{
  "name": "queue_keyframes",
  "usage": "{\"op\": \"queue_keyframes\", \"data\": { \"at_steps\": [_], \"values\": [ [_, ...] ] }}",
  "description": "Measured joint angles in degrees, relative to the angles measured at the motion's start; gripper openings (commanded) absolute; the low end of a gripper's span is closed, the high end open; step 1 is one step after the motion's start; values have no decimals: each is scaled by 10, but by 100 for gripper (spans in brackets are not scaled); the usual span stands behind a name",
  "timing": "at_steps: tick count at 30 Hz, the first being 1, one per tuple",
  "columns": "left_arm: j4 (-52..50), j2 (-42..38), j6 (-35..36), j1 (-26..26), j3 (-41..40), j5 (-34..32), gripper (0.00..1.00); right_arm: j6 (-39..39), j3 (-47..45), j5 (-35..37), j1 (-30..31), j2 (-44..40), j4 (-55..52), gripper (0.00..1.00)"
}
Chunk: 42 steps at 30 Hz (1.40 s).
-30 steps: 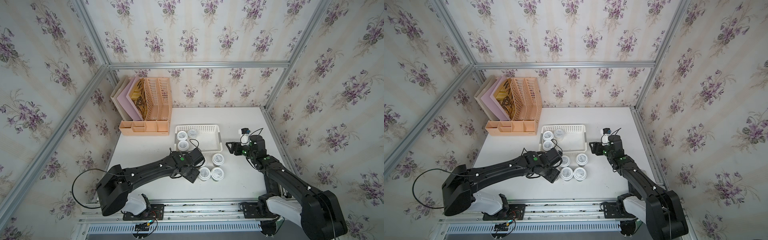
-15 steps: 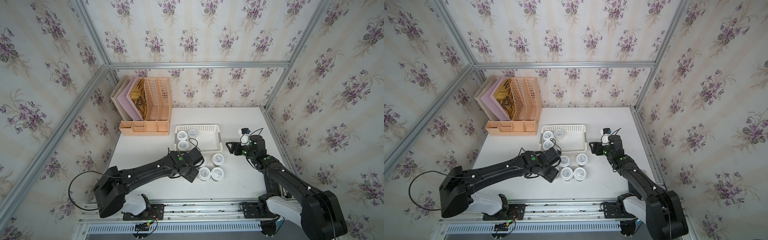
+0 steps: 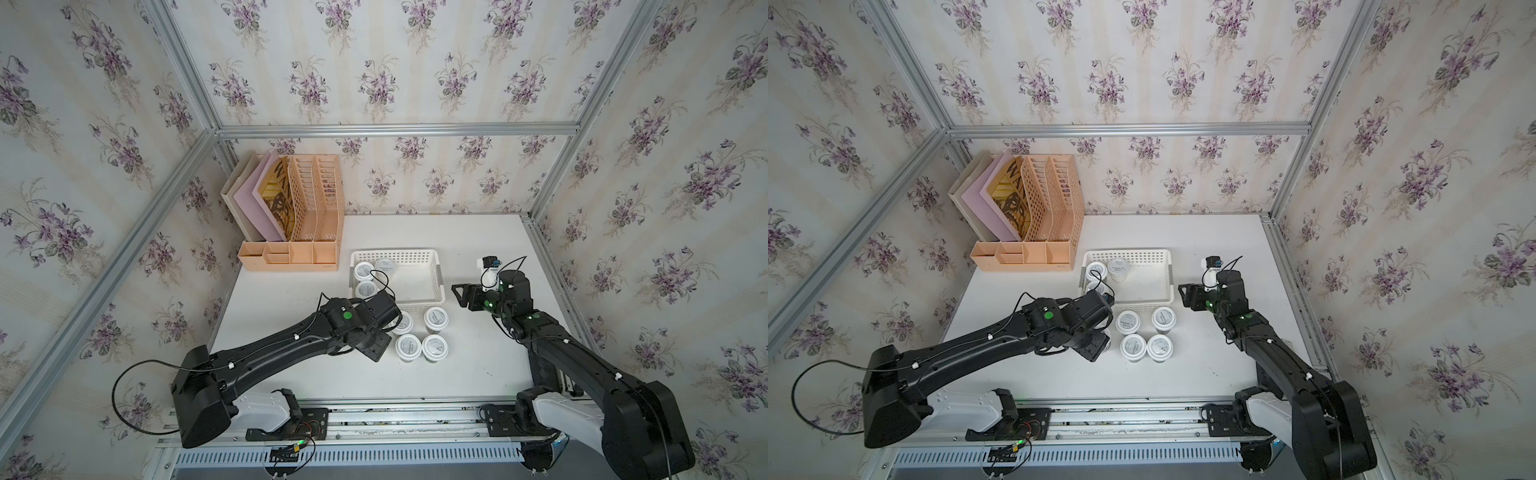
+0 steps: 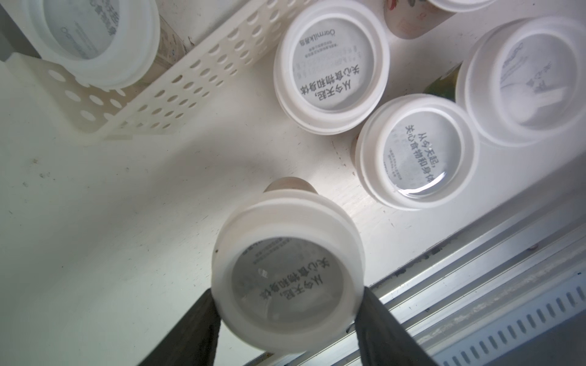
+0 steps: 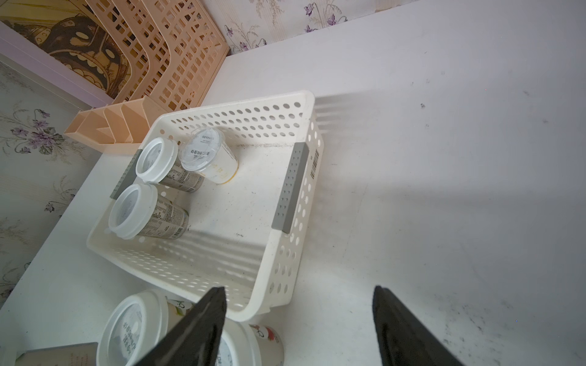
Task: Put the yogurt in the basket
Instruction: Pick up the yogurt from the center of the board, then place the yogurt in the basket.
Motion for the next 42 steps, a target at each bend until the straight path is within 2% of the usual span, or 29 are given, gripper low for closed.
{"op": "queue_keyframes", "data": {
  "at_steps": [6,24,33,42],
  "values": [
    [-28,4,10,0,38,-9,67,0,0,0,0,-1,0,78],
    [-56,89,65,15,163,-28,66,0,0,6,0,-4,0,78],
    [-61,130,103,42,237,-27,65,0,0,6,0,-3,0,78],
    [-61,203,148,81,329,-15,66,0,0,6,0,2,0,78]
  ]
}}
